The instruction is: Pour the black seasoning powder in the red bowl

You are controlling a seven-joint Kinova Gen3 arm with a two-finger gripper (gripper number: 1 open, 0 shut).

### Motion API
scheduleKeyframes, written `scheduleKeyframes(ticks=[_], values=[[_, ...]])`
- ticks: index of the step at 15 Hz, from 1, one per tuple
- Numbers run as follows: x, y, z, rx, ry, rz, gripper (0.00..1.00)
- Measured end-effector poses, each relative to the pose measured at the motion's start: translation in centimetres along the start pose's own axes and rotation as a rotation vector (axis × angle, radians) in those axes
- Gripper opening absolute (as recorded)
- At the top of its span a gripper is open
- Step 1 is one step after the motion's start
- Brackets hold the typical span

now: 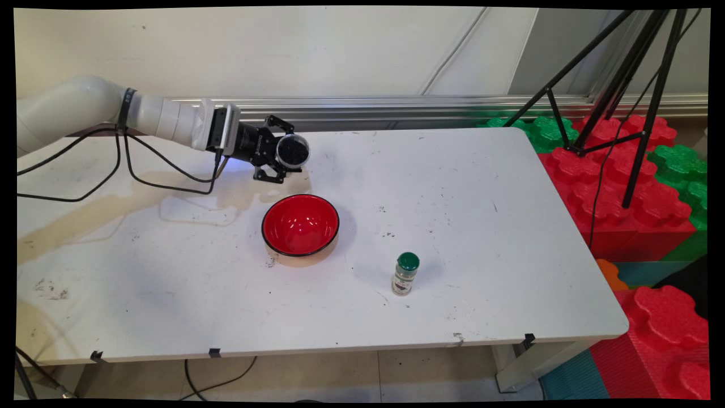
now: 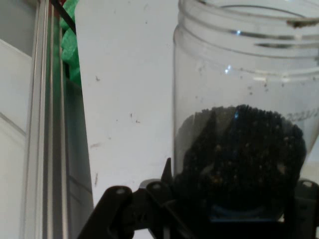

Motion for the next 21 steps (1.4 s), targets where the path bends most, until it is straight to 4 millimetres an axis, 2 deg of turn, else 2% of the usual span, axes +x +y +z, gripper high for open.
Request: scheduleKeyframes(ticks=[10, 21], values=[[0.9, 1.2, -0.6, -0.003, -0.045, 0.291, 0.00], [1.7, 1.5, -0.8, 0.009, -0.061, 0.498, 0.00]])
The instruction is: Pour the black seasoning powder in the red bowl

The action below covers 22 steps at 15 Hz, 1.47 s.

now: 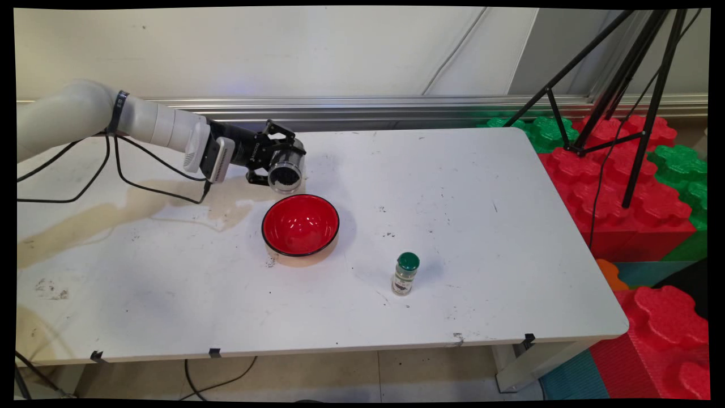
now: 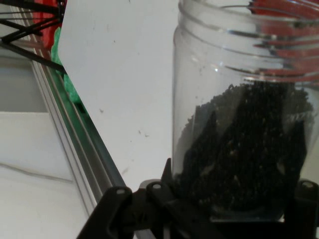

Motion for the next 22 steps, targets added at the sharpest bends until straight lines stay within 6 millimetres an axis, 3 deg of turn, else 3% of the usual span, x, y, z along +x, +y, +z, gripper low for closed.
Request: scheduleKeyframes(ticks=[22], values=[[1.6, -1.8, 0.1, 0.101, -0.027, 0.333, 0.00]])
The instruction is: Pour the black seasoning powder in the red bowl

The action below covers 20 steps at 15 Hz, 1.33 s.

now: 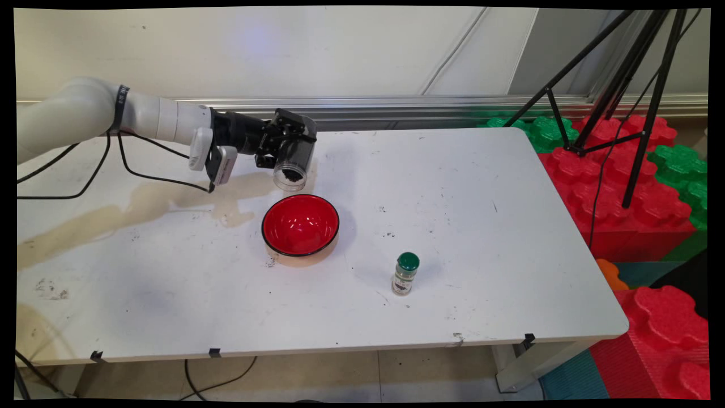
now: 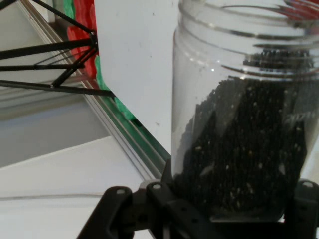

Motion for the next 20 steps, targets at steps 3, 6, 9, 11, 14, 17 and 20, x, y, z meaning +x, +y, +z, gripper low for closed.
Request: scheduleKeyframes(ticks=[3, 6, 9, 11, 14, 17, 20], values=[[0.14, -0.17, -0.13, 0.014, -0.001, 0.038, 0.00], [0.26, -0.26, -0.26, 0.026, -0.002, 0.074, 0.00], [0.37, -0.30, -0.38, 0.036, -0.004, 0.104, 0.00], [0.45, -0.31, -0.45, 0.043, -0.005, 0.125, 0.00], [0.59, -0.23, -0.55, 0.054, -0.008, 0.159, 0.00], [0.73, -0.07, -0.60, 0.064, -0.009, 0.194, 0.00], [0.84, 0.02, -0.63, 0.072, -0.011, 0.219, 0.00]])
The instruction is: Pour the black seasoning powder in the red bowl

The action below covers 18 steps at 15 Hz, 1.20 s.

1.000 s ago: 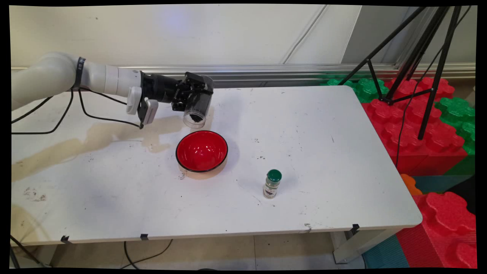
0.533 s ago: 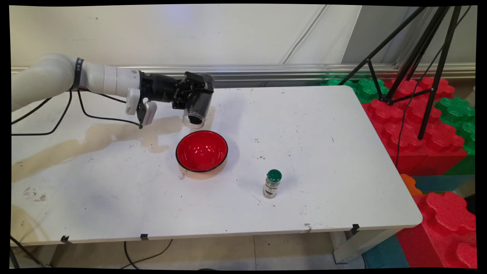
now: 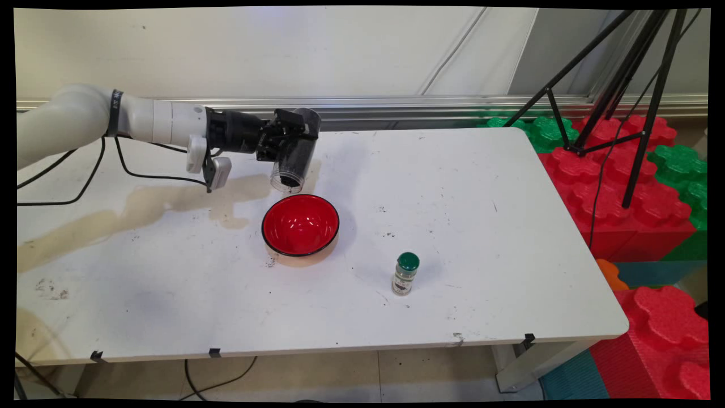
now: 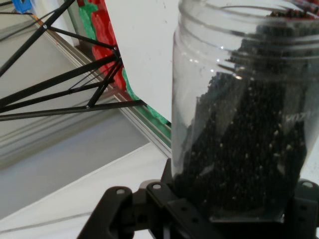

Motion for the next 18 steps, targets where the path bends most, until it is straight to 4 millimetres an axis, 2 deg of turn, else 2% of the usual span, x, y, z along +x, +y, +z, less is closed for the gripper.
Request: scheduleKeyframes(ticks=[18], values=[[1.1, 0.0, 0.1, 0.073, -0.005, 0.153, 0.00]])
